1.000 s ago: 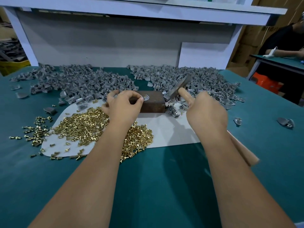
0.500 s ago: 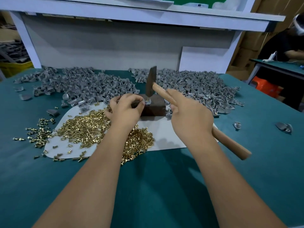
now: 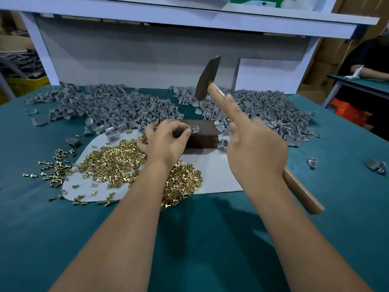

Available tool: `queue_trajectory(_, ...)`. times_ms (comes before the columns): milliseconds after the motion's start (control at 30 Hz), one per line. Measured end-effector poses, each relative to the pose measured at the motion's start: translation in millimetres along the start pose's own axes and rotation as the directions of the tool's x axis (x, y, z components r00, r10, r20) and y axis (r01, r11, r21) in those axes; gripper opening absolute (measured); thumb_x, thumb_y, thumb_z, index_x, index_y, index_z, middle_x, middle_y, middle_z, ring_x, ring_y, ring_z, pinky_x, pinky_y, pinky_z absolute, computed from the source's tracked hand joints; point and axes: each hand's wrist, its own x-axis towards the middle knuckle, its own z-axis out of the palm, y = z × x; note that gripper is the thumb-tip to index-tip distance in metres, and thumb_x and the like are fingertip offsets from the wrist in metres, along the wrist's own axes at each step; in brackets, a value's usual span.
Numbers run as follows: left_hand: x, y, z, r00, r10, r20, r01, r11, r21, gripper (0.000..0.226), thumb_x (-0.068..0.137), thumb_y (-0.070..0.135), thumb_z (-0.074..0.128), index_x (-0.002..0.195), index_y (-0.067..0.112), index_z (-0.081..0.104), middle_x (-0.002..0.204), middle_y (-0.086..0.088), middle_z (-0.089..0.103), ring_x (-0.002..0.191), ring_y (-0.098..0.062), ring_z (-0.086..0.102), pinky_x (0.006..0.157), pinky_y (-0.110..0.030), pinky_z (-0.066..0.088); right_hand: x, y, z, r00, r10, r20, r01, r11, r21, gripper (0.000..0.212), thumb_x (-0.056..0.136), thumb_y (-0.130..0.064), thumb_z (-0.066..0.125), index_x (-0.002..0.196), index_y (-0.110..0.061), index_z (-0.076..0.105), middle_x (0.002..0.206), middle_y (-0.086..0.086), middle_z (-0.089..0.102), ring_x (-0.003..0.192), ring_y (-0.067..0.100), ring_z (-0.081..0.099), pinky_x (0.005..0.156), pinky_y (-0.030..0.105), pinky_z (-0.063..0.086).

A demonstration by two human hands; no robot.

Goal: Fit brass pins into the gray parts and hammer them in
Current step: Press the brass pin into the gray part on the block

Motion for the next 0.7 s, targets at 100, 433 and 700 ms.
queue_trajectory(100,0.2,3.2,-0.6,1.000,-0.028,-0.008,0.028,1.000,-0.003,0.026,0.087,0.048,0.069,0.064,0.048,0.057,0.109,0.032,0.055,0.135,-0.014,0.022,0.102,-0.047,0.009,-3.0,0.1,4.3,0.988,-0.055,0.147,0.062,0.997,-0.042,0.073,0.093,-0.015,0.047,0.141,-0.058,0.011,0.078,0.002,0.053,0.051,0.019,0.036,0.046,0.027,0.022)
queue_trajectory(433,0.0,1.4,0.3,0.999,-0.019,-0.047,0.017,0.999,-0.042,0.037,0.084,0.043,0.073,0.054,0.055,0.055,0.091,0.049,0.050,0.129,-0.005,0.022,0.102,-0.041,0.005,-2.9,-1.9,9.3,0.976,-0.061,0.210,0.084,0.991,-0.106,0.067,0.094,-0.018,0.046,0.143,-0.051,0.013,0.074,0.001,0.048,0.049,0.016,0.030,0.043,0.025,0.016)
queue_trajectory(700,1.9,0.2,3.8,0.998,-0.025,-0.061,0.024,1.000,-0.018,0.036,0.083,0.048,0.073,0.055,0.058,0.054,0.097,0.033,0.055,0.132,-0.010,0.025,0.096,-0.039,0.006,-3.4,2.4,9.2,0.991,-0.055,0.123,0.063,0.996,-0.061,0.068,0.093,-0.017,0.048,0.144,-0.051,0.017,0.075,0.001,0.047,0.050,0.018,0.034,0.045,0.026,0.021)
